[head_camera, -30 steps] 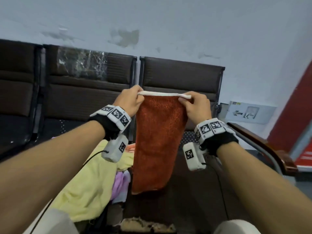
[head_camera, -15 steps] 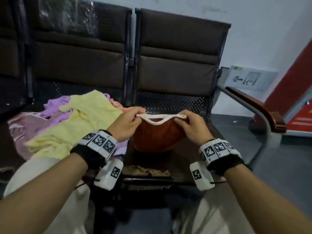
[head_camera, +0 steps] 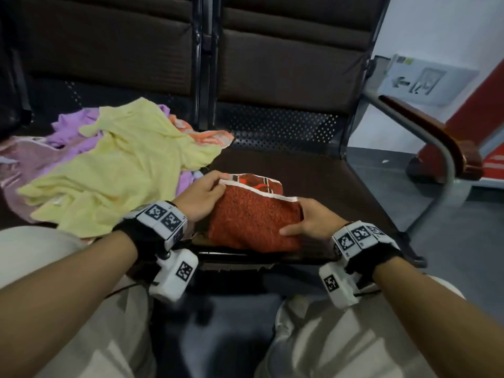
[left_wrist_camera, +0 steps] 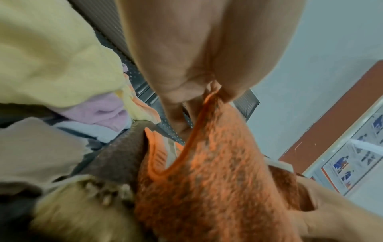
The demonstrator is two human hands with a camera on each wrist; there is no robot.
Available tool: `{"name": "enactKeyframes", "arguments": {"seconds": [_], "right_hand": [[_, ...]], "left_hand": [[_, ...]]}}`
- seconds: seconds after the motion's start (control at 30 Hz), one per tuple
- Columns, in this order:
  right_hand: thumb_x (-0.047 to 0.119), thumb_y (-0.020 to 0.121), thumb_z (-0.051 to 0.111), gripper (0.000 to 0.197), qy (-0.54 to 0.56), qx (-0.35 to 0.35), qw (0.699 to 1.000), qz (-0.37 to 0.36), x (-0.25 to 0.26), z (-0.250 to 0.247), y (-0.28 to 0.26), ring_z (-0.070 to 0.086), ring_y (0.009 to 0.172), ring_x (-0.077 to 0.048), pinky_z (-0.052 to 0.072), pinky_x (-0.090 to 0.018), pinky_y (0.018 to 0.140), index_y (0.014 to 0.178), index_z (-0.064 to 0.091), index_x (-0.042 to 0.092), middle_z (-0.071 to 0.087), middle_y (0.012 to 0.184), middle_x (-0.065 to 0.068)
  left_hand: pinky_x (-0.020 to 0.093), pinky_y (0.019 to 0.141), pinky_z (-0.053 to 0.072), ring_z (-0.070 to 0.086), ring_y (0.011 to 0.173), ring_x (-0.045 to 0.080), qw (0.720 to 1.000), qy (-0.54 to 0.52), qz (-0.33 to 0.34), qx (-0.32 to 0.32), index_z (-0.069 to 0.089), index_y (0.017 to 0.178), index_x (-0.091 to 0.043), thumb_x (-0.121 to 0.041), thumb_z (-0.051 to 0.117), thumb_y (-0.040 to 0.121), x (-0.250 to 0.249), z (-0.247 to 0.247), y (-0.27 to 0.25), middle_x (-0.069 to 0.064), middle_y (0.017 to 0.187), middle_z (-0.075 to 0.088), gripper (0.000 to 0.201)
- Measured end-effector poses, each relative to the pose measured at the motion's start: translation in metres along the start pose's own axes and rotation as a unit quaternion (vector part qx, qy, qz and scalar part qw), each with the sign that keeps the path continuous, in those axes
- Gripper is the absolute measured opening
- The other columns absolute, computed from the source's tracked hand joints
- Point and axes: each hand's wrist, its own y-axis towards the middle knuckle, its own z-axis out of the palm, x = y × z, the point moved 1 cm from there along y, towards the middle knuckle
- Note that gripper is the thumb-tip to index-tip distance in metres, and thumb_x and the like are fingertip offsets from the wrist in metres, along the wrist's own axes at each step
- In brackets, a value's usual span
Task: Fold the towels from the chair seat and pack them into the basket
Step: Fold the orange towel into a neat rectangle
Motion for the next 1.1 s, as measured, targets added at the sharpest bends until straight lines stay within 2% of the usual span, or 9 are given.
{"name": "enactKeyframes", "arguments": {"seconds": [0.07, 0.23, 0.37, 0.47, 0.6, 0.77, 0.9, 1.0, 1.1], "right_hand": [[0.006, 0.078, 0.075, 0.036, 0.043, -0.046, 0.998, -0.004, 0.001, -0.009, 0.015, 0.064, 0.097, -0.01, 0.047, -0.041, 0.1, 0.107, 0.06, 0.021, 0.069, 0.1, 0.004], [0.01, 0.088, 0.065, 0.026, 0.045, -0.109, 0.992, -0.039, 0.001, -0.026, 0.059, 0.061, 0.106, -0.017, 0.044, -0.042, 0.103, 0.111, 0.058, 0.021, 0.066, 0.107, 0.003], [0.016, 0.089, 0.064, 0.028, 0.012, -0.1, 0.995, 0.025, -0.011, -0.026, 0.097, 0.06, 0.111, -0.023, 0.042, -0.046, 0.103, 0.117, 0.06, 0.012, 0.066, 0.115, -0.006], [0.023, 0.089, 0.064, 0.032, -0.021, -0.094, 0.991, 0.095, -0.025, -0.023, 0.118, 0.059, 0.112, -0.024, 0.043, -0.043, 0.103, 0.119, 0.059, 0.011, 0.065, 0.117, -0.007], [0.034, 0.087, 0.065, 0.04, -0.075, -0.076, 0.981, 0.163, -0.038, -0.017, 0.126, 0.057, 0.113, -0.023, 0.042, -0.038, 0.103, 0.121, 0.058, 0.014, 0.063, 0.121, -0.006], [0.046, 0.083, 0.067, 0.052, -0.063, -0.073, 0.979, 0.181, -0.033, -0.022, 0.124, 0.058, 0.111, -0.021, 0.046, -0.037, 0.098, 0.122, 0.051, 0.016, 0.061, 0.12, -0.003], [0.055, 0.077, 0.069, 0.057, 0.025, -0.04, 0.977, 0.209, -0.024, -0.027, 0.103, 0.067, 0.087, -0.019, 0.054, -0.028, 0.053, 0.115, 0.046, 0.019, 0.063, 0.106, -0.002], [0.045, 0.075, 0.074, 0.066, 0.095, -0.005, 0.978, 0.187, -0.021, -0.028, 0.086, 0.071, 0.085, -0.02, 0.056, -0.028, 0.056, 0.124, 0.048, 0.01, 0.066, 0.109, -0.008], [0.026, 0.073, 0.079, 0.068, 0.144, -0.009, 0.979, 0.147, -0.018, -0.021, 0.074, 0.07, 0.084, -0.01, 0.055, -0.022, 0.06, 0.129, 0.045, 0.009, 0.067, 0.105, -0.005]], "left_hand": [[0.026, 0.092, 0.036, 0.051, 0.11, 0.013, 1.0, -0.002, 0.005, -0.031, 0.054, 0.119, -0.012, -0.015, 0.038, 0.1, -0.001, -0.001, 0.02, 0.0, 0.116, 0.057, 0.026], [0.032, 0.092, 0.04, 0.055, 0.109, 0.03, 0.995, -0.055, -0.002, -0.078, 0.054, 0.117, -0.006, -0.011, 0.039, 0.098, 0.007, -0.006, 0.072, 0.012, 0.111, 0.06, 0.024], [0.029, 0.087, 0.038, 0.055, 0.108, 0.031, 0.996, -0.05, -0.02, -0.073, 0.056, 0.114, -0.008, -0.01, 0.04, 0.098, 0.026, -0.002, 0.104, 0.005, 0.102, 0.058, 0.023], [0.032, 0.1, 0.04, 0.054, 0.115, 0.026, 0.994, -0.063, -0.086, -0.022, 0.048, 0.128, -0.013, -0.018, 0.05, 0.095, 0.047, 0.007, 0.12, 0.007, 0.118, 0.057, 0.034], [0.038, 0.111, 0.034, 0.045, 0.127, 0.023, 0.989, -0.047, -0.114, 0.077, 0.021, 0.148, -0.016, -0.007, 0.069, 0.082, 0.069, 0.02, 0.125, 0.009, 0.142, 0.042, 0.082], [0.041, 0.112, 0.032, 0.041, 0.132, 0.025, 0.991, -0.019, -0.108, 0.079, 0.015, 0.15, -0.017, -0.007, 0.068, 0.082, 0.074, 0.021, 0.122, 0.013, 0.148, 0.035, 0.087], [0.027, 0.111, 0.025, 0.033, 0.134, 0.024, 0.989, 0.125, -0.058, 0.053, 0.019, 0.149, -0.017, -0.022, 0.069, 0.083, 0.058, 0.019, 0.107, 0.011, 0.145, 0.027, 0.083], [0.029, 0.114, 0.019, 0.023, 0.138, 0.021, 0.987, 0.16, 0.019, 0.01, 0.036, 0.142, -0.019, -0.027, 0.069, 0.082, 0.035, 0.018, 0.086, 0.006, 0.147, 0.02, 0.069], [0.034, 0.117, 0.016, 0.019, 0.139, 0.017, 0.967, 0.201, 0.113, 0.103, 0.037, 0.142, -0.025, -0.039, 0.06, 0.087, 0.022, 0.026, 0.064, -0.002, 0.149, 0.022, 0.061]]}}
